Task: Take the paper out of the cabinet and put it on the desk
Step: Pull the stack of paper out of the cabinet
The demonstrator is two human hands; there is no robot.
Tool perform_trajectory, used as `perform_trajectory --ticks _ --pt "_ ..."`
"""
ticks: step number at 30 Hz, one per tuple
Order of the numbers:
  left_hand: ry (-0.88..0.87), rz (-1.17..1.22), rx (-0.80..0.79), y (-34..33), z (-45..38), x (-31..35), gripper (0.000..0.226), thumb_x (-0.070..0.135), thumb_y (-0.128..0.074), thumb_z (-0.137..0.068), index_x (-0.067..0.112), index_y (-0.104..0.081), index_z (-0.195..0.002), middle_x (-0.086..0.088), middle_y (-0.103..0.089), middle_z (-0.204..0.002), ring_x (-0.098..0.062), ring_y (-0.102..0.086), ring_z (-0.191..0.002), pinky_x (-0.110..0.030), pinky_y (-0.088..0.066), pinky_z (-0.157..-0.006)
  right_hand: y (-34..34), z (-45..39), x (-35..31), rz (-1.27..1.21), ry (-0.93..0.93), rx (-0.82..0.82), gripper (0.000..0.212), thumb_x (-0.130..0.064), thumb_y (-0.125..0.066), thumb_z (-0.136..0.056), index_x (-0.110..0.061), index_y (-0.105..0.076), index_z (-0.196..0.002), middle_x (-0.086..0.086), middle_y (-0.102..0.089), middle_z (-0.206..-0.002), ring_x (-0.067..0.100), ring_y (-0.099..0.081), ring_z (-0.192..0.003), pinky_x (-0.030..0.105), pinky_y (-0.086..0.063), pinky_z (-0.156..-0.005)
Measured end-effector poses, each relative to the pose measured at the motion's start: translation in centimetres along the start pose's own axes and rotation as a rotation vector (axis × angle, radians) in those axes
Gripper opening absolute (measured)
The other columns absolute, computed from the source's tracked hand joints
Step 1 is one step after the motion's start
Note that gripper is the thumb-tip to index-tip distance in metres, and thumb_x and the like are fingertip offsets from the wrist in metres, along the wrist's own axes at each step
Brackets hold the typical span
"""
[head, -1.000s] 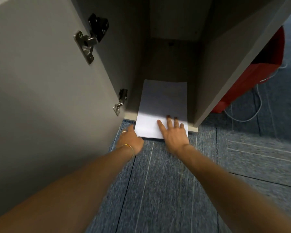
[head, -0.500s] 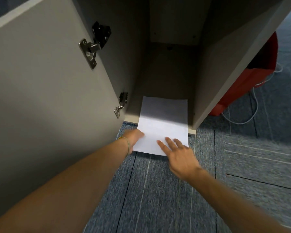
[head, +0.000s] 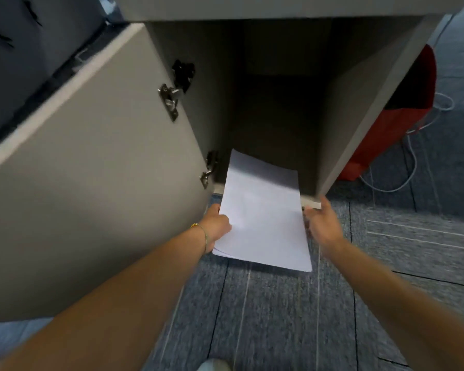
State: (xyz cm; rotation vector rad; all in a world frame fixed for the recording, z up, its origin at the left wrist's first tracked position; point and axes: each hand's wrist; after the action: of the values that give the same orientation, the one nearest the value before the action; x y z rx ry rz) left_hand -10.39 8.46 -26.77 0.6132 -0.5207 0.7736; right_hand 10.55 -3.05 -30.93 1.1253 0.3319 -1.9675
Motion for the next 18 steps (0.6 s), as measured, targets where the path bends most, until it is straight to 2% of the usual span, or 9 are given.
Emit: perform_trajectory --ticks 2,4,5,7,9,11,13,16,18 --pt "0.008 -0.001 -0.022 1.2 3.0 -0.5 0.047 -0.010 -0.043 -0.095 0.009 -0.044 -0.139 -0.017 -0.059 -0.128 -0.033 -0.058 -0.103 -0.039 -0.055 -0.079 0.6 1.4 -1.2 -0.071 -0.076 0.042 0.047 -0.014 -0.048 -0.108 -0.017 -0.040 -0.154 0.012 -0.070 -0.120 0.031 -0.069 -0.097 0.046 -0.057 -0.083" --pt "0.029 -0.005 -0.046 2.2 6.2 -0.9 0.041 -0.008 -0.044 -0.095 0.013 -0.046 -0.131 -0.016 -0.058 -0.128 -0.032 -0.058 -0.105 -0.044 -0.055 -0.086 1.3 3.1 -1.9 -0.053 -0.143 -0.003 0.039 -0.016 -0.051 -0.106 -0.008 -0.053 -0.144 0.011 -0.070 -0.102 0.025 -0.065 -0.076 0.035 -0.051 -0.065" --pt "0.042 -0.009 -0.053 2.7 7.7 -1.0 0.038 -0.007 -0.045 -0.096 0.016 -0.045 -0.126 -0.017 -0.057 -0.131 -0.032 -0.057 -0.105 -0.046 -0.054 -0.091 1.6 4.2 -2.3 -0.033 -0.169 -0.046 0.038 -0.018 -0.053 -0.105 -0.007 -0.058 -0.141 0.010 -0.071 -0.100 0.023 -0.065 -0.074 0.032 -0.049 -0.063" --pt "0.049 -0.010 -0.053 3.5 10.8 -1.1 0.035 -0.006 -0.047 -0.095 0.016 -0.044 -0.123 -0.021 -0.057 -0.134 -0.030 -0.057 -0.103 -0.045 -0.051 -0.091 1.9 6.9 -3.2 -0.024 -0.221 -0.091 0.032 -0.015 -0.058 -0.102 -0.008 -0.065 -0.133 0.010 -0.076 -0.110 0.026 -0.072 -0.088 0.035 -0.057 -0.072" --pt "0.072 -0.010 -0.054 4.2 14.0 -0.9 0.038 -0.007 -0.047 -0.095 0.012 -0.045 -0.128 -0.024 -0.058 -0.134 -0.029 -0.057 -0.101 -0.048 -0.052 -0.090 2.1 10.6 -5.0 0.014 -0.227 -0.102 0.029 -0.006 -0.058 -0.101 -0.007 -0.065 -0.129 0.012 -0.076 -0.117 0.031 -0.073 -0.097 0.041 -0.061 -0.079" --pt "0.106 -0.014 -0.069 4.9 17.7 -0.3 0.042 -0.007 -0.048 -0.095 0.009 -0.043 -0.133 -0.025 -0.058 -0.134 -0.030 -0.058 -0.104 -0.055 -0.052 -0.097 2.4 14.8 -7.3 0.112 -0.183 -0.082 0.029 -0.001 -0.054 -0.101 -0.005 -0.060 -0.129 0.009 -0.070 -0.122 0.030 -0.069 -0.100 0.034 -0.057 -0.071" --pt "0.149 -0.004 -0.101 5.6 22.2 0.9 0.040 -0.006 -0.048 -0.096 0.009 -0.042 -0.133 -0.022 -0.058 -0.133 -0.033 -0.059 -0.110 -0.053 -0.052 -0.097 3.4 19.2 -9.6 0.169 -0.140 -0.051 0.030 0.002 -0.051 -0.101 -0.007 -0.056 -0.129 0.010 -0.066 -0.124 0.030 -0.066 -0.104 0.033 -0.053 -0.071" --pt "0.195 0.004 -0.110 7.3 29.3 3.4 0.040 -0.003 -0.051 -0.095 0.007 -0.044 -0.133 -0.020 -0.059 -0.133 -0.038 -0.060 -0.120 -0.050 -0.053 -0.099 5.2 25.2 -13.3 0.170 -0.143 -0.031 0.037 0.005 -0.049 -0.100 -0.007 -0.055 -0.135 0.014 -0.066 -0.131 0.036 -0.066 -0.113 0.046 -0.056 -0.093" --pt "0.210 0.029 -0.094 8.4 34.5 5.8 0.043 0.002 -0.055 -0.088 0.005 -0.047 -0.130 -0.021 -0.060 -0.133 -0.039 -0.060 -0.121 -0.051 -0.052 -0.102 6.4 29.7 -17.4 0.195 -0.137 -0.039 0.040 0.005 -0.047 -0.102 -0.008 -0.053 -0.139 0.010 -0.064 -0.131 0.031 -0.063 -0.111 0.050 -0.052 -0.101"
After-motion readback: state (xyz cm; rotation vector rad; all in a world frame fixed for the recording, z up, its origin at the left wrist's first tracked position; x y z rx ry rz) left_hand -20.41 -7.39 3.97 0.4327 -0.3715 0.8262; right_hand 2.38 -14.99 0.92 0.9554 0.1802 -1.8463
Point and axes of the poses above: each hand's wrist, its own z-axis away from the middle knuckle, its own y-axis out of the back of the hand, x = y × z
